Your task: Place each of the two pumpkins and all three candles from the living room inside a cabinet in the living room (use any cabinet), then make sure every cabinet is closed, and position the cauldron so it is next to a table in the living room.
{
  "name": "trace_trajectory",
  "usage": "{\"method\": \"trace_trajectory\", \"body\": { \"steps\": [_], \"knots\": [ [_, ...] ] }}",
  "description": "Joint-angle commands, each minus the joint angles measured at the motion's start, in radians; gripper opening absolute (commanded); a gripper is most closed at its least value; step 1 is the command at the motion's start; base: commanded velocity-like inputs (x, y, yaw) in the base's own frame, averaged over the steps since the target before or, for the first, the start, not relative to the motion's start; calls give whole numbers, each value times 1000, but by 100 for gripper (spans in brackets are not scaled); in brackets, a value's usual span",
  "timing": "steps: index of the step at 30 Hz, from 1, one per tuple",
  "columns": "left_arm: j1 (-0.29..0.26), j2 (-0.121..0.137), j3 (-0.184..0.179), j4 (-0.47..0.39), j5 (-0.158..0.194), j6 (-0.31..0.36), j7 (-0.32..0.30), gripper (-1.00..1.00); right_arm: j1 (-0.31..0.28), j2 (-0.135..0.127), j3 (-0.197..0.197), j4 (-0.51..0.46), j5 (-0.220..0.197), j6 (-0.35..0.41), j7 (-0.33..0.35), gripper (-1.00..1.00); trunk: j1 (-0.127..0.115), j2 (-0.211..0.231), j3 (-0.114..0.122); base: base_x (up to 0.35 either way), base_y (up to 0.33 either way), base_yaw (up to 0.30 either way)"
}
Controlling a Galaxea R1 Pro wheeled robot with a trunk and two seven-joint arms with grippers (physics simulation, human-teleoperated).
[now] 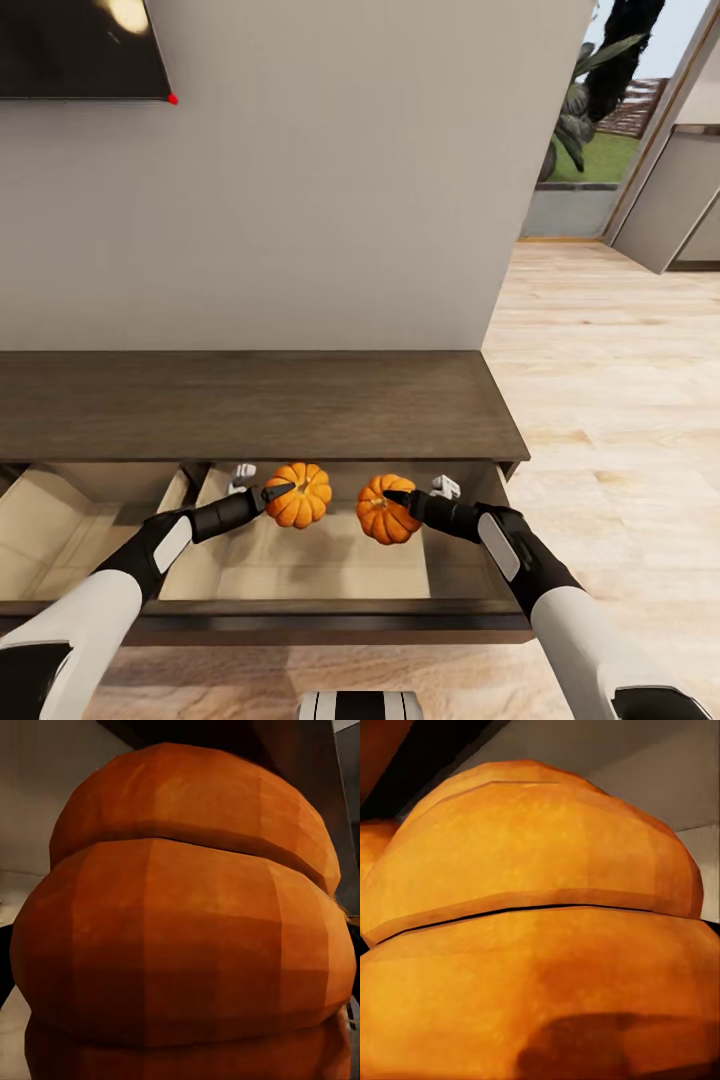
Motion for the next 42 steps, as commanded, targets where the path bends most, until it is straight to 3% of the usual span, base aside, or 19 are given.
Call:
{"method": "trace_trajectory", "body": {
  "steps": [1, 11, 20, 24, 30, 33, 36, 42],
  "knots": [
    [0, 0, 17, 1, 20, 4, -1, -100, 0, 0, 0, 1, -5, 2, -13, -100, 0, 0, 0, 4, 0, 0],
    [0, -8, 17, 127, 34, 5, -1, -100, 0, -4, 1, 22, -9, 3, -33, -100, 0, 0, 0, 0, 0, 0],
    [-1, -9, 20, 157, 34, 23, 1, -100, 0, -4, -1, 82, -9, 33, -36, -100, 0, 0, 0, 0, 0, 0],
    [-1, -13, 20, 157, 33, 61, 8, -100, 0, -3, -1, 107, -10, 47, -88, -100, 0, 0, 0, 0, 0, 0],
    [-1, -15, 19, 160, 32, 66, 13, -100, 0, -3, 0, 115, -10, 45, -100, -100, 0, 0, 0, 0, 0, 0],
    [-1, -35, 19, 161, 30, 66, 48, -100, 0, -3, 1, 116, -10, 43, -101, -100, 0, 0, 0, 0, 0, 0],
    [-1, -61, 19, 163, 30, 66, 126, -100, 0, -3, 1, 116, -10, 39, -102, -100, 0, 0, 0, 0, 0, 0],
    [-1, -65, 20, 177, 31, 66, 152, -100, 0, -1, 2, 123, -8, 36, -103, -100, 0, 0, 0, 0, 0, 0]
  ]
}}
